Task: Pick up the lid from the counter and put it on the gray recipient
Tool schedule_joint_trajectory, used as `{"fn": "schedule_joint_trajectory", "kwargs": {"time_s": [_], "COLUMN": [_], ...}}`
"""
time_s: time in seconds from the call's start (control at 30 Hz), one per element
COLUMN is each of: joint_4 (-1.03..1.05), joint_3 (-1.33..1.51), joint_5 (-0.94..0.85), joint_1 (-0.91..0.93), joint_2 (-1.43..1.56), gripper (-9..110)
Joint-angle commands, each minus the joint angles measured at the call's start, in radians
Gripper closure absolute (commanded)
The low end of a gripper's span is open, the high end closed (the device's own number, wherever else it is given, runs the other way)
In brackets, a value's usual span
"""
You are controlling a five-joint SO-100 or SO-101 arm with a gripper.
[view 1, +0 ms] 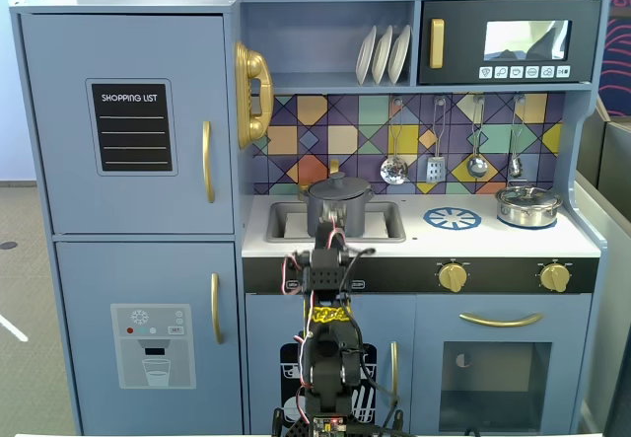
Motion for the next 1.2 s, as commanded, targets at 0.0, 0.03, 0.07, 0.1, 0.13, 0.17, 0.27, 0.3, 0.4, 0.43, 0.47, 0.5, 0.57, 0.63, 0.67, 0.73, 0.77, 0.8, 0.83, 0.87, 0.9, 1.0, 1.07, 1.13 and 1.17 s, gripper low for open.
{"fn": "schedule_joint_trajectory", "kwargs": {"time_s": [0.0,0.03,0.07,0.1,0.13,0.17,0.27,0.3,0.4,0.43,0.47,0.5,0.57,0.63,0.67,0.73,0.77,0.8,0.83,0.87,0.9,1.0,1.07,1.13,1.17], "joint_4": [-0.018,-0.008,0.008,0.031,0.051,0.083,0.161,0.178,0.259,0.281,0.296,0.301,0.316,0.319,0.321,0.325,0.328,0.330,0.330,0.330,0.330,0.330,0.330,0.330,0.330], "joint_3": [0.181,0.239,0.287,0.324,0.357,0.376,0.433,0.459,0.466,0.466,0.466,0.466,0.466,0.466,0.466,0.466,0.466,0.466,0.466,0.466,0.466,0.466,0.466,0.466,0.466], "joint_5": [-0.072,-0.135,-0.158,-0.141,-0.126,-0.130,-0.132,-0.127,-0.038,-0.020,-0.021,-0.023,-0.015,-0.015,-0.025,-0.057,-0.078,-0.086,-0.083,-0.083,-0.083,-0.083,-0.083,-0.083,-0.083], "joint_1": [-0.005,0.000,0.005,0.005,0.006,0.011,0.031,0.038,0.011,0.002,-0.003,-0.003,-0.002,0.002,0.003,0.003,0.005,0.005,0.005,0.005,0.005,0.005,0.005,0.005,0.005], "joint_2": [0.046,0.063,0.081,0.100,0.114,0.114,0.114,0.114,0.104,0.109,0.114,0.114,0.114,0.114,0.114,0.115,0.115,0.115,0.115,0.115,0.115,0.115,0.115,0.115,0.115], "gripper": [101,101,101,101,101,101,101,101,101,101,101,100,100,99,99,98,98,98,98,98,98,97,97,97,97]}}
